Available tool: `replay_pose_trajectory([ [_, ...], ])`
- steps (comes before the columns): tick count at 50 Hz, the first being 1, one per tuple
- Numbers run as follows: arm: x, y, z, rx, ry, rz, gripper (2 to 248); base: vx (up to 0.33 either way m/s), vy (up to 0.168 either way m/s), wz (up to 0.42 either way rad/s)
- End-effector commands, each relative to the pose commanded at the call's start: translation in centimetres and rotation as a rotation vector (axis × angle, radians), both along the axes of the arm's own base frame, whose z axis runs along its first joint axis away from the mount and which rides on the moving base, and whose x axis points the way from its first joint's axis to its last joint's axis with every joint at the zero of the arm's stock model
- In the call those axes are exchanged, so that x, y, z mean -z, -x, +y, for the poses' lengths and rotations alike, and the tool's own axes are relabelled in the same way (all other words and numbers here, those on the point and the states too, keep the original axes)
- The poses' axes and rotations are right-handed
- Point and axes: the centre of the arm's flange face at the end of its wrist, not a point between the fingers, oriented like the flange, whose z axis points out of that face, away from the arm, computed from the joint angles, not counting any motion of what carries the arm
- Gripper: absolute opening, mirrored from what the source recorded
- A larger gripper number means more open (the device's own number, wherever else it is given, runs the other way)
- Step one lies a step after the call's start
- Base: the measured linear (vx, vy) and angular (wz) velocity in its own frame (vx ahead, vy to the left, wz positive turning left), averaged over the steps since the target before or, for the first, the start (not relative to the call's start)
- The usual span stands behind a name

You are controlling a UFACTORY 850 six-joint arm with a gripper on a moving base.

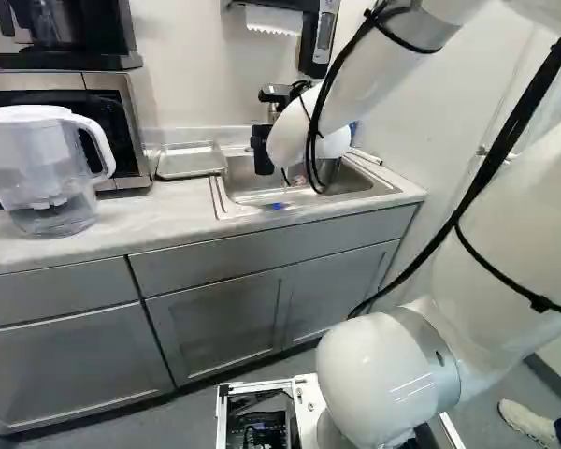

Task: Rinse the cup and place it in the tray

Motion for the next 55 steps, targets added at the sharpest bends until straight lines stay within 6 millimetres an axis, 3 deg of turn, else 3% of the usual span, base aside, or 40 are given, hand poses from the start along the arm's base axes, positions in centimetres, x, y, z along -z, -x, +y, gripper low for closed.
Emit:
replay_pose_trajectory([
  [22, -2.4, -1.7, 0.8, -0.011, -0.008, -0.047, 121, 0.000, 0.000, 0.000],
  [55, -5.8, -1.9, 4.2, -0.081, -0.022, -0.113, 121, 0.000, 0.000, 0.000],
])
